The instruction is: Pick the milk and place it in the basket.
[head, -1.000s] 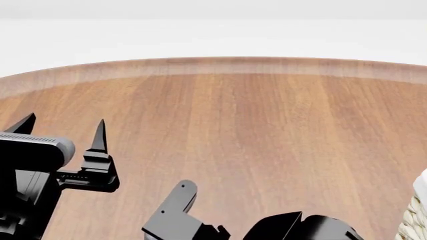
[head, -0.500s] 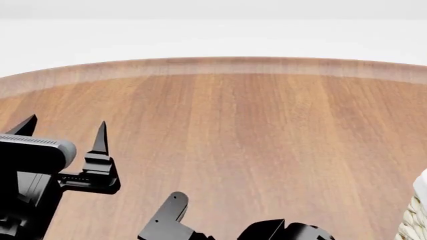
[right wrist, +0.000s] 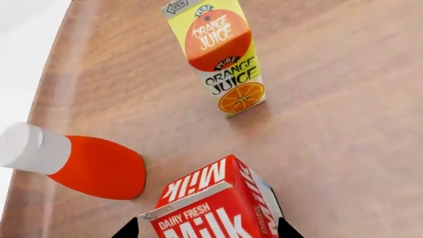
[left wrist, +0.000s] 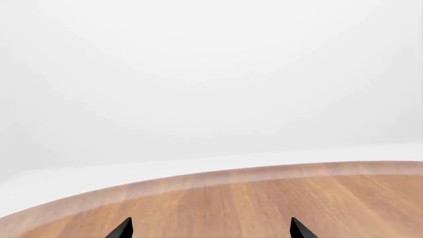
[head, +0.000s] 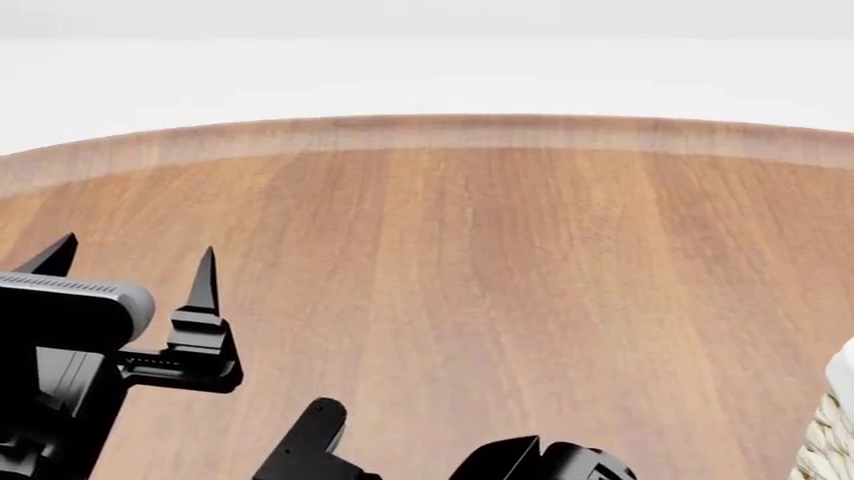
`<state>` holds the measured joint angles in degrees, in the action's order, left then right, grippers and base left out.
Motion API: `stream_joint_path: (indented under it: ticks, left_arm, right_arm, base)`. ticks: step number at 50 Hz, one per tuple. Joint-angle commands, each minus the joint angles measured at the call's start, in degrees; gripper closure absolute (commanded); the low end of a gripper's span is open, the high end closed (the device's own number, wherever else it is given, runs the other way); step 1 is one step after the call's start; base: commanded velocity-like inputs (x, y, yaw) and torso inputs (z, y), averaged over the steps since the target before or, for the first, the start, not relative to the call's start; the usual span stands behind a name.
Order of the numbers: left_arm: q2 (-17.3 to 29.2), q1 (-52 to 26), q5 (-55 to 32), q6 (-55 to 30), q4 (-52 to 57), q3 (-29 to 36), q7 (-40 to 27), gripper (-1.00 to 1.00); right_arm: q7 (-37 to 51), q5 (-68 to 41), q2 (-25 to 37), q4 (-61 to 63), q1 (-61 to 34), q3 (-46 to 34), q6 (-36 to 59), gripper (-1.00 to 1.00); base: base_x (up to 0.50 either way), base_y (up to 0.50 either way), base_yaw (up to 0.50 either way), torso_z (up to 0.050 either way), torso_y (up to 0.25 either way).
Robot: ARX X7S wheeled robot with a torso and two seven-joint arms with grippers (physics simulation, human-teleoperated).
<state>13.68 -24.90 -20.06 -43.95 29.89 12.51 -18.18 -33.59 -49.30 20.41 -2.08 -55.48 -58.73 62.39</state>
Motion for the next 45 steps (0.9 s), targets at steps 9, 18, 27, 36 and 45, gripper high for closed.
stream_joint_path:
  ticks: [9, 18, 27, 36, 45]
  left_arm:
    - [0.3, 0.28, -0.42, 0.74, -0.5, 0.52, -0.31, -1.0]
    - [0.38, 0.33, -0.69, 0.96, -0.75, 0.68, -0.48, -1.0]
    - [0.65, 0.53, -0.9, 1.27, -0.76, 0.82, -0.59, -1.0]
    - [0.84, 0.25, -1.31, 1.29, -1.03, 0.57, -0.66, -1.0]
    - [0.91, 0.08, -1.57, 1.41, -1.21, 0.65, -0.87, -1.0]
  right_arm:
    - [-3.28, 5.32, -1.54, -4.66, 2.0, -4.69, -4.11, -1.0]
    - [-2.48, 5.56, -1.42, -4.7, 2.44, -4.67, -4.45, 1.0]
    - [-1.31, 5.71, -1.6, -4.92, 2.41, -4.41, -4.3, 1.0]
    - [7.89, 3.86, -0.86, -1.99, 1.02, 2.35, -0.85, 1.0]
    - [18.26, -1.69, 0.87, 4.75, -0.32, 10.77, 7.2, 1.0]
  base:
    - [0.0, 0.0, 0.0, 0.0, 0.0]
    - [0.0, 0.0, 0.0, -0.002, 0.0]
    - [0.0, 0.0, 0.0, -0.001, 0.0]
    - [0.0, 0.0, 0.0, -0.001, 0.0]
    - [0.0, 0.0, 0.0, 0.0, 0.0]
